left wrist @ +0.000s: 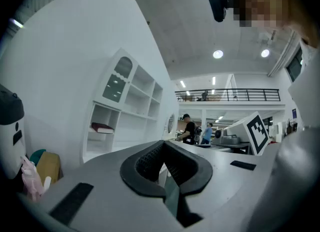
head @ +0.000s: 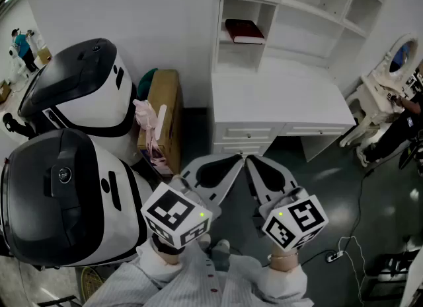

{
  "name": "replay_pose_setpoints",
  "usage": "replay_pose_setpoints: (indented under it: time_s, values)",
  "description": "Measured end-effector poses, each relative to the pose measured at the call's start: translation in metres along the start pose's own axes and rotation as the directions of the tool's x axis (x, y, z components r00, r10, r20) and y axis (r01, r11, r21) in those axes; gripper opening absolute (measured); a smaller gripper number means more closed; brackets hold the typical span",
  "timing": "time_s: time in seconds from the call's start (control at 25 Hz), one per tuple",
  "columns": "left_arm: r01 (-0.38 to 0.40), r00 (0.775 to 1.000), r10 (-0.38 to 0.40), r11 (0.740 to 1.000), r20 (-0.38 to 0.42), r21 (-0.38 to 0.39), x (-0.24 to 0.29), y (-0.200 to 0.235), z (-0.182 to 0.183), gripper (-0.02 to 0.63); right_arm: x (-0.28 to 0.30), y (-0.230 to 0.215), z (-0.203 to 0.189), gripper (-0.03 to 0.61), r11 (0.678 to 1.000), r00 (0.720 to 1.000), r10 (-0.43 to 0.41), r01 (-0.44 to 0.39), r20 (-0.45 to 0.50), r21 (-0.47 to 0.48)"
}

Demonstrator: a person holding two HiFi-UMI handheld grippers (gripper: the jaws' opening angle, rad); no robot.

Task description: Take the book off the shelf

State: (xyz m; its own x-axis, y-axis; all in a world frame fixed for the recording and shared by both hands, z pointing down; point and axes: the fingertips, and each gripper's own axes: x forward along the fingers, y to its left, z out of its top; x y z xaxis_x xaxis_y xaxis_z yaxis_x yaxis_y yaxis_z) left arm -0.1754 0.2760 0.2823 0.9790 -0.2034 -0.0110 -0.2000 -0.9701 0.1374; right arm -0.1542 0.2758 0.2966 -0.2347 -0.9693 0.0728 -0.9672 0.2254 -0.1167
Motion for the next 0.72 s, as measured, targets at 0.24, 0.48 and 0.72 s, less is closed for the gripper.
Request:
replay_pose_setpoints:
  time_s: [0.24, 0.48, 0.72]
  values:
    - [-0.010, 1.000, 0.010, 1.000, -0.008, 0.010, -0.001, -0.003, -0.001, 0.009, -0.009, 0.003, 0.003, 0.014, 1.000, 1.000, -0.001, 0.001, -0.001, -0.019]
    - [-0.027, 1.000, 0.027, 1.000, -0.007, 0.012, 0.004, -0.008, -0.002, 0.010, -0.018, -0.001, 0.006, 0.014, 1.000, 1.000, 0.002, -0.002, 0.019, -0.013]
    - [-0.032, 0.999, 0.032, 0.999, 0.000, 0.031, 0.017, -0.017, -0.002, 0.010, -0.030, -0.013, 0.003, 0.014, 1.000, 0.999, 0.005, -0.005, 0.032, 0.002]
